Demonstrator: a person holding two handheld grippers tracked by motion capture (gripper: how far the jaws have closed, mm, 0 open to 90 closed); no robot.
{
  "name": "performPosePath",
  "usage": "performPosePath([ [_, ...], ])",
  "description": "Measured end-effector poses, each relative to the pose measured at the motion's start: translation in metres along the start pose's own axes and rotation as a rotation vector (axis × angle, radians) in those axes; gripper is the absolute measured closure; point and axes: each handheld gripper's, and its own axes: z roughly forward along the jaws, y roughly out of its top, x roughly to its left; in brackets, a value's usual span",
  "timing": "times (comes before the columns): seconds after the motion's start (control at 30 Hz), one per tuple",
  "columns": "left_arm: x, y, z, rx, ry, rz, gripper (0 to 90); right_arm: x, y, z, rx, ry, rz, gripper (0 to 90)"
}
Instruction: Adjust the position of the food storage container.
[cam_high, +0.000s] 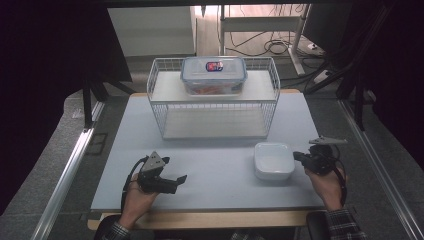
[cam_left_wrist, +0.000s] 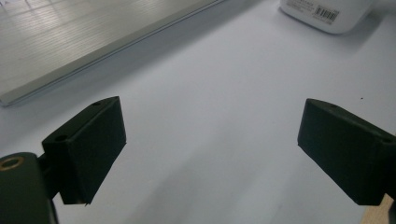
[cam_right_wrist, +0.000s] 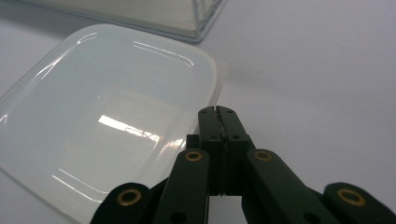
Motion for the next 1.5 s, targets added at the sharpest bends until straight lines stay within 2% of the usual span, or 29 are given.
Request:
performPosePath([
  [0.2,0.000,0.000,0.001,0.005,-0.002,-0.001,7.9,0.022,0.005,0.009,0.011,0.073,-0.039,89.5],
  [0.3,0.000,0.000,0.001,0.007,-0.001,-0.003,8.7,0.028,0.006,0.012,0.012,0.092,-0.050,89.5],
  [0.37,-0.001,0.000,0.002,0.010,-0.001,-0.003,8.7,0.039,0.009,0.017,0.017,0.128,-0.063,89.5],
  [0.53,-0.001,0.000,0.002,0.020,-0.002,-0.003,8.7,0.052,0.012,0.023,0.021,0.162,-0.086,89.5],
  [0.57,-0.001,0.000,0.003,0.025,-0.005,-0.006,8.6,0.059,0.014,0.028,0.021,0.188,-0.096,89.4],
  [0.63,-0.001,0.001,0.003,0.027,-0.009,-0.017,8.6,0.066,0.016,0.031,0.021,0.199,-0.109,89.5],
  [0.9,-0.002,0.001,0.004,0.039,-0.012,-0.018,8.7,0.089,0.023,0.044,0.023,0.240,-0.157,89.5],
  [1.5,-0.004,0.002,0.004,0.051,-0.003,-0.006,8.8,0.122,0.031,0.061,0.022,0.308,-0.196,89.5],
])
